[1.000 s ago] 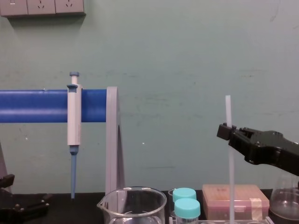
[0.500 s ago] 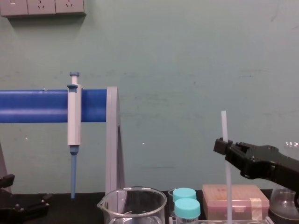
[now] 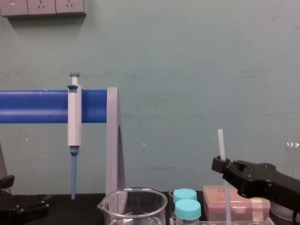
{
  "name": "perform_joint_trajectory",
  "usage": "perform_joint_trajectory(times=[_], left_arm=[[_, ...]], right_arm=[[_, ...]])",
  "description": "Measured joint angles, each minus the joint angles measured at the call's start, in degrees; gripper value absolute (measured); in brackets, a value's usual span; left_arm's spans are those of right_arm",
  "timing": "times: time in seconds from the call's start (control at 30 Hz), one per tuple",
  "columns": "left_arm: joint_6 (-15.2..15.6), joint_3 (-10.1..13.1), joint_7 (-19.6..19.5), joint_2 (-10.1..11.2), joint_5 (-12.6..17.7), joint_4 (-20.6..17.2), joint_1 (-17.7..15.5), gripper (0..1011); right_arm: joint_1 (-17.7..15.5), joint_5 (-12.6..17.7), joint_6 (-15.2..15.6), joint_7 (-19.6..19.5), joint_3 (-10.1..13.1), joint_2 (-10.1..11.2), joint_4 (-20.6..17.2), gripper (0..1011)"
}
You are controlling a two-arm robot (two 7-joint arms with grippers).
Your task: Pick up the stirring rod with one hand, then place it down.
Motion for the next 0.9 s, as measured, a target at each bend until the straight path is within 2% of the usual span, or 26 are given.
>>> perform_joint_trajectory(times=[0.53, 0.9], left_arm=[[0.0, 0.0, 0.0, 0.0, 0.0, 0.0, 0.0, 1000], [0.0, 0.0, 0.0, 0.0, 0.0, 0.0, 0.0, 1000]], right_arm=[[-0.34, -1.88, 0.04, -1.74, 0.28, -0.68, 1.32, 72], [-0.34, -1.84, 0.14, -1.71, 0.26, -0.65, 1.3, 85]])
